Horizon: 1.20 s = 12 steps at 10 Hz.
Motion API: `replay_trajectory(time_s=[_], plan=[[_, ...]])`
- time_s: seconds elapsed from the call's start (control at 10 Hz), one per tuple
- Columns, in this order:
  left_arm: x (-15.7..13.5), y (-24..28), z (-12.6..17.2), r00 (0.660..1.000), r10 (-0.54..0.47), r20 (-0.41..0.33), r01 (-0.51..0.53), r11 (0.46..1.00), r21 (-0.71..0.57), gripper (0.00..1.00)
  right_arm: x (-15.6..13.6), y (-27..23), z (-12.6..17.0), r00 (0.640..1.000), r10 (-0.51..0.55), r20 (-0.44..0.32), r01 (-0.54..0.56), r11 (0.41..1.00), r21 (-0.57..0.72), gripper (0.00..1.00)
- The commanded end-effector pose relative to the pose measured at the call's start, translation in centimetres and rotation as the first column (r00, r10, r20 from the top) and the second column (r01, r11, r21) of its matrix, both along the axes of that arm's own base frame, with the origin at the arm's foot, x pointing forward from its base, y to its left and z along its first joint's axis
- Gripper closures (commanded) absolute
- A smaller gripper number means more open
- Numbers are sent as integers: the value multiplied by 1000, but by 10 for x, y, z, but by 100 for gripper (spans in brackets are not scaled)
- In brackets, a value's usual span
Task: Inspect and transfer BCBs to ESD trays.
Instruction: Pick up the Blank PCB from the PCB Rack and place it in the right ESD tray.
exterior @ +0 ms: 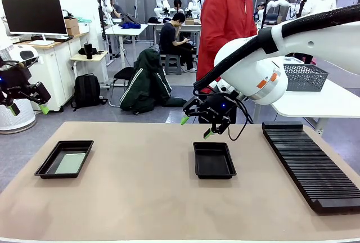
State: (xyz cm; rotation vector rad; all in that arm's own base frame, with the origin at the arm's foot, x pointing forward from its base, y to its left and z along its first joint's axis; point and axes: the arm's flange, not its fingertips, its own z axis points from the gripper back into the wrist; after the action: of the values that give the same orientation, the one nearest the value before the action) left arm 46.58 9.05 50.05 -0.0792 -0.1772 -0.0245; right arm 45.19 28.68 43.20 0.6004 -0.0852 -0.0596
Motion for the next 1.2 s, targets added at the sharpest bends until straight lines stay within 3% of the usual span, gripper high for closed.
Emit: replay_trajectory(time_s=[0.0,1.1], plan=[[0,0,-1,1000,0,2,0,1000,0,0,0,1,0,1000,-15,-1,15,1000,-2,0],[0,0,-1,1000,0,2,0,1000,0,0,0,1,0,1000,-15,-1,15,1000,-2,0]])
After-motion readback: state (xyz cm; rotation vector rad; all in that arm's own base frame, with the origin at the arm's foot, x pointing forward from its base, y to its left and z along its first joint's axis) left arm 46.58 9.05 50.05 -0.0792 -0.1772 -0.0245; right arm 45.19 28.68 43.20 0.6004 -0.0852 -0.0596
